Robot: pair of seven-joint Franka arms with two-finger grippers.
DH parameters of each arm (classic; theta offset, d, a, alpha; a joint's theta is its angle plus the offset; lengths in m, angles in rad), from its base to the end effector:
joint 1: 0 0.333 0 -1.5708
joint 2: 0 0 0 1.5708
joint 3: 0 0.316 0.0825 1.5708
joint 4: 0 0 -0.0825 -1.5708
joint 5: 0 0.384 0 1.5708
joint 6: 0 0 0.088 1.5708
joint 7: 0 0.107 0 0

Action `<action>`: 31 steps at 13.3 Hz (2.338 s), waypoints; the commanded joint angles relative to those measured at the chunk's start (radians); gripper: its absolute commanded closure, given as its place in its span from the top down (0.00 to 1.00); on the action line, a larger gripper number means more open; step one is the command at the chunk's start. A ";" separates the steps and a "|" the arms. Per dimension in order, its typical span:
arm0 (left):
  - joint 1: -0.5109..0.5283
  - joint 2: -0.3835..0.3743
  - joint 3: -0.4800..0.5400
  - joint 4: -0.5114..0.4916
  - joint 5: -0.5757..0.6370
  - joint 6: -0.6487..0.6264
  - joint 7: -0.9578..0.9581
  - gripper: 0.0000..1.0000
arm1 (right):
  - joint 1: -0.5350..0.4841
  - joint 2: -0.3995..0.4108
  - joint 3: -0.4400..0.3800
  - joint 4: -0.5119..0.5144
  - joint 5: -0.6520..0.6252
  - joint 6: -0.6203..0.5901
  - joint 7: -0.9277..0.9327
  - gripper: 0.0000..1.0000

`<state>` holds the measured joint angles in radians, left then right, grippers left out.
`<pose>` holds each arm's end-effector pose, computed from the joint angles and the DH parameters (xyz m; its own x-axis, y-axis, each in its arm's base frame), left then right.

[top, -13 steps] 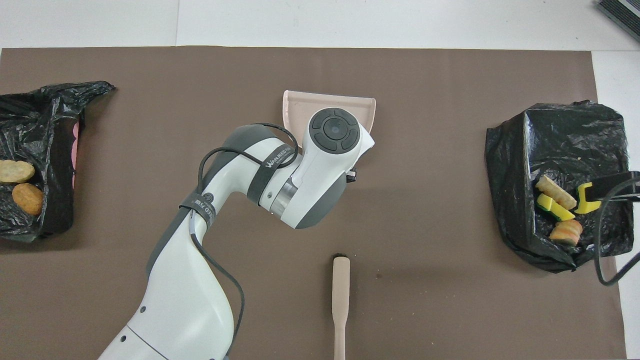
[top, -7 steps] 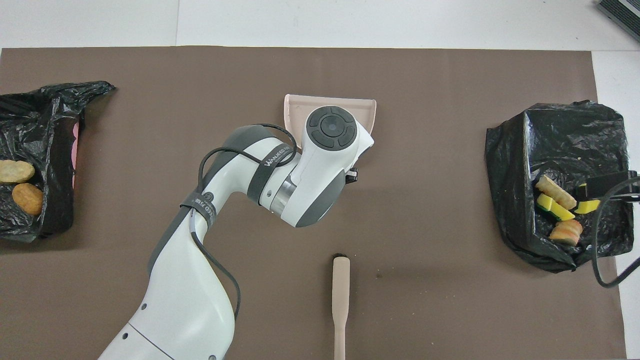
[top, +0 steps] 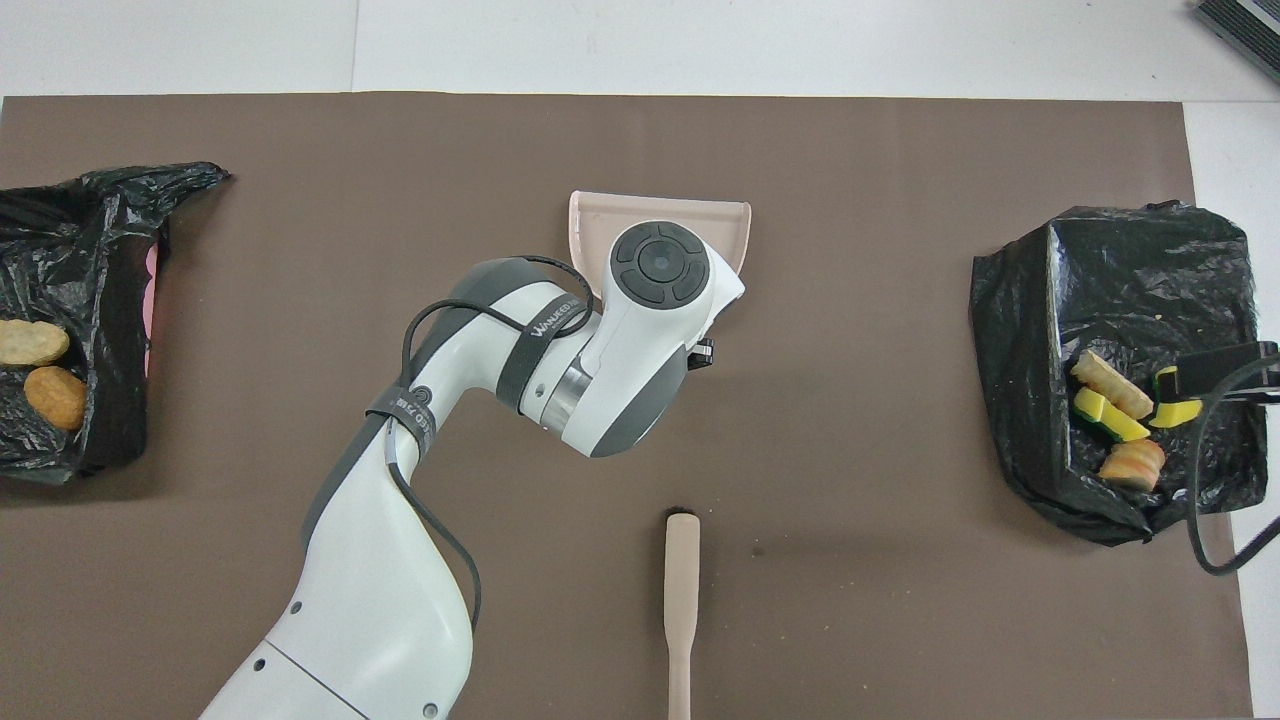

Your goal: Sweep and dump trash in bin

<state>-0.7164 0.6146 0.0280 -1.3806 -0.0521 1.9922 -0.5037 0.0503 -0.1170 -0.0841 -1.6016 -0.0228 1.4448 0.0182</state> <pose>0.5524 -0.4638 0.3536 0.9857 -0.1678 -0.0177 -0.1673 -0.9856 0.0260 0.5039 -0.0226 0.6611 0.9977 -0.0538 -0.0400 -0.0533 -0.9985 0.0136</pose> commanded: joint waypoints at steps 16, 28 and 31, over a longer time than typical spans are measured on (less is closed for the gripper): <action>0.336 -0.596 0.050 -0.245 0.017 -0.257 0.493 1.00 | -0.013 0.010 0.015 0.020 -0.006 -0.026 -0.027 1.00; 0.496 -0.631 0.055 -0.060 0.083 -0.558 0.666 1.00 | -0.015 0.013 0.014 0.025 -0.006 -0.027 -0.027 1.00; 0.547 -0.667 0.055 -0.109 0.072 -0.546 0.668 1.00 | -0.015 0.013 0.014 0.025 -0.006 -0.027 -0.027 1.00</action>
<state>-0.2138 -0.0413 0.0888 -1.4829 0.0145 1.4667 0.1499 0.0480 -0.1069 -0.0761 -1.5849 -0.0228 1.4329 0.0182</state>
